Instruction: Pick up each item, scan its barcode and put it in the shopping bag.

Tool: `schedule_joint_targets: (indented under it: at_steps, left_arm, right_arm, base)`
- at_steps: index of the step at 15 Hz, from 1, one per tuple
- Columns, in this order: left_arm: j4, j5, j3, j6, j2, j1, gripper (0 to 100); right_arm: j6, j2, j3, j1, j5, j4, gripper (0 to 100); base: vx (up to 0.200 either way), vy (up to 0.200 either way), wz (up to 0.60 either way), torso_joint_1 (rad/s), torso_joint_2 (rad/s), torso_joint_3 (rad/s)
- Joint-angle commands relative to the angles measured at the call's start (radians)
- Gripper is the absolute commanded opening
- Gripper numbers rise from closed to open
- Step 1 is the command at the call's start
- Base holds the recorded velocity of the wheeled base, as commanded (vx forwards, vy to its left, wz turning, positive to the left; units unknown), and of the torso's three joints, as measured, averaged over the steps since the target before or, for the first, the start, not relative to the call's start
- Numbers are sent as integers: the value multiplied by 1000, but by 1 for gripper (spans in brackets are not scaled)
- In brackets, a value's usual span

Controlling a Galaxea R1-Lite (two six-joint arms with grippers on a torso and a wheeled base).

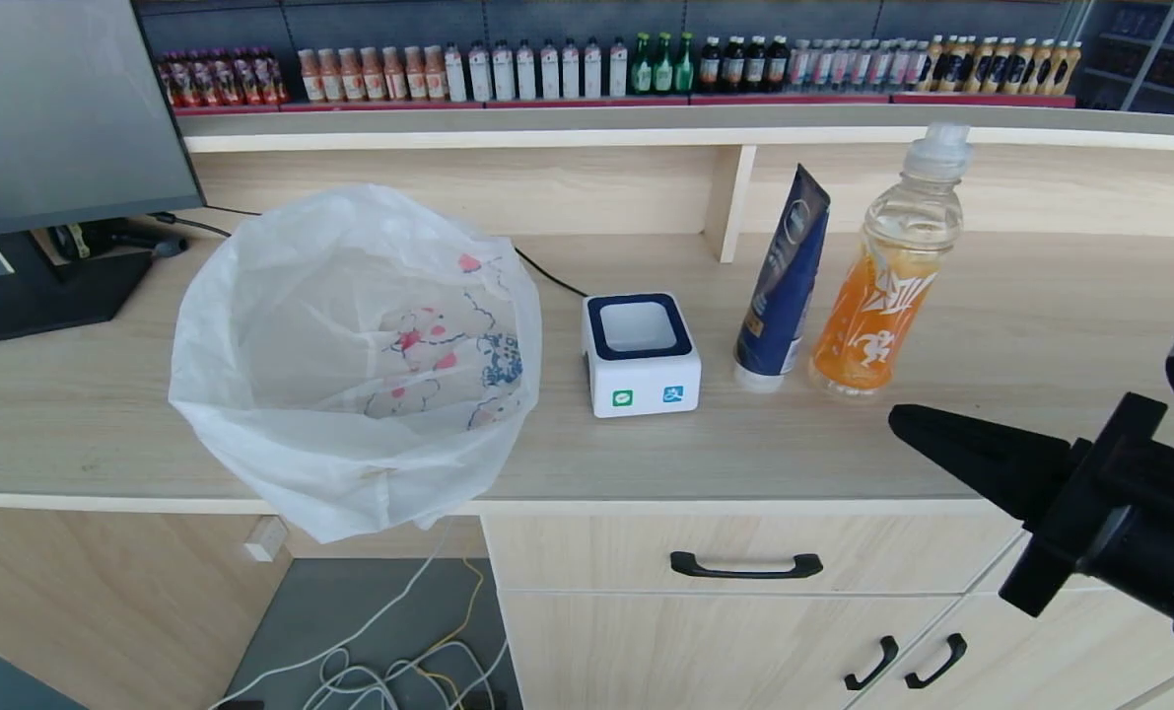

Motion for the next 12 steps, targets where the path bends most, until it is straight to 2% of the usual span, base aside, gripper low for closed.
schedule_joint_targets:
  at_steps: [1,3,5,10,12]
  left_arm:
    - [0,0,0,0,1,0,100]
    - [0,0,0,0,1,0,100]
    - [0,0,0,0,1,0,100]
    - [0,0,0,0,1,0,100]
    - [0,0,0,0,1,0,100]
  right_arm:
    - [19,76,-50,16,-24,1,0]
    - [50,122,-85,22,-30,-7,0]
    - [56,186,-110,22,-87,-74,0]
    - [105,395,-123,68,-246,-435,0]
    - [106,412,-130,75,-286,-456,0]
  base:
    - [0,0,0,0,0,0]
    - [0,0,0,0,0,0]
    - [0,0,0,0,0,0]
    - [0,0,0,0,0,0]
    - [0,0,0,0,0,0]
